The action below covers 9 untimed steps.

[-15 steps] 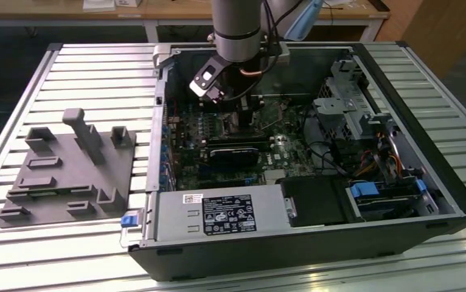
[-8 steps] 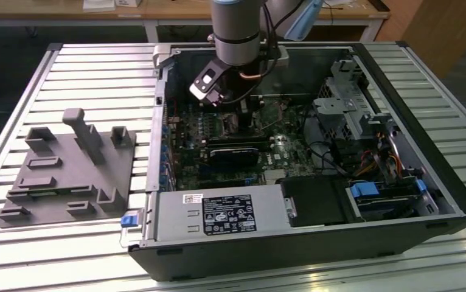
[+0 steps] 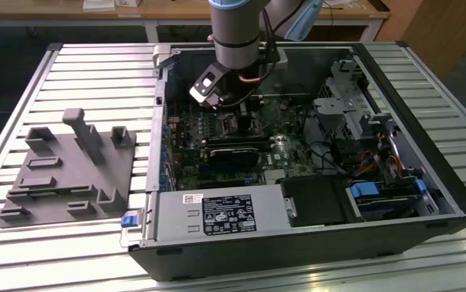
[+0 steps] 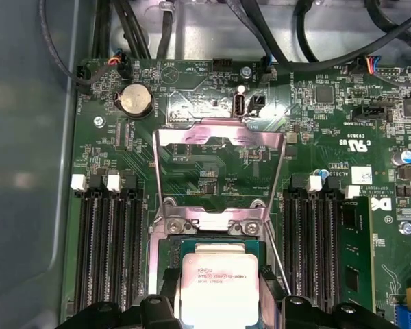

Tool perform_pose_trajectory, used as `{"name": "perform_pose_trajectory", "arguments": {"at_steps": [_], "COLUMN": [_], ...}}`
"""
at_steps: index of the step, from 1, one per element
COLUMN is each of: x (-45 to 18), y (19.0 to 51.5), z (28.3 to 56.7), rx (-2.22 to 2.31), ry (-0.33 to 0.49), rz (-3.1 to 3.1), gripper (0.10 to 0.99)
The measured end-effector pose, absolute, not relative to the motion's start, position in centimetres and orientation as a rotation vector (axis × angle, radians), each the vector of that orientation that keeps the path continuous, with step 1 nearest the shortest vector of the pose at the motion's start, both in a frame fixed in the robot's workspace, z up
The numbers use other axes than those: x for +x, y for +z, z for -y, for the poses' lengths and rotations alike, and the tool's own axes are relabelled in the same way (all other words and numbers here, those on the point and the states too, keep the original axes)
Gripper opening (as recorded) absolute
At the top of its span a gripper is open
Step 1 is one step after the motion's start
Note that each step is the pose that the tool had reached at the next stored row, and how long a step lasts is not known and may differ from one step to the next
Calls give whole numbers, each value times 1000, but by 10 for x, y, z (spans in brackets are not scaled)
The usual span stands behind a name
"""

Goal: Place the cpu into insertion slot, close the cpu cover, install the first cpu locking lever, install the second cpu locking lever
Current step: 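Place the cpu into insertion slot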

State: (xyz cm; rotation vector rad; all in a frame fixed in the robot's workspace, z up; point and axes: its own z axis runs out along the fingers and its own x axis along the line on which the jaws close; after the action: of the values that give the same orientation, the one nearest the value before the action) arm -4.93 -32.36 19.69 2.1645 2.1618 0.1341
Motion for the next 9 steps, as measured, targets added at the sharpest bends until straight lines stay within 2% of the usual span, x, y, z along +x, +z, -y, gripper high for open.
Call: {"name": "perform_pose_trajectory", "arguments": {"at_steps": [9], "x": [-52], "y": [195], "z": [323], "rx": [2162], "ry": [134], "rz": [-2164], "gripper": [537]}}
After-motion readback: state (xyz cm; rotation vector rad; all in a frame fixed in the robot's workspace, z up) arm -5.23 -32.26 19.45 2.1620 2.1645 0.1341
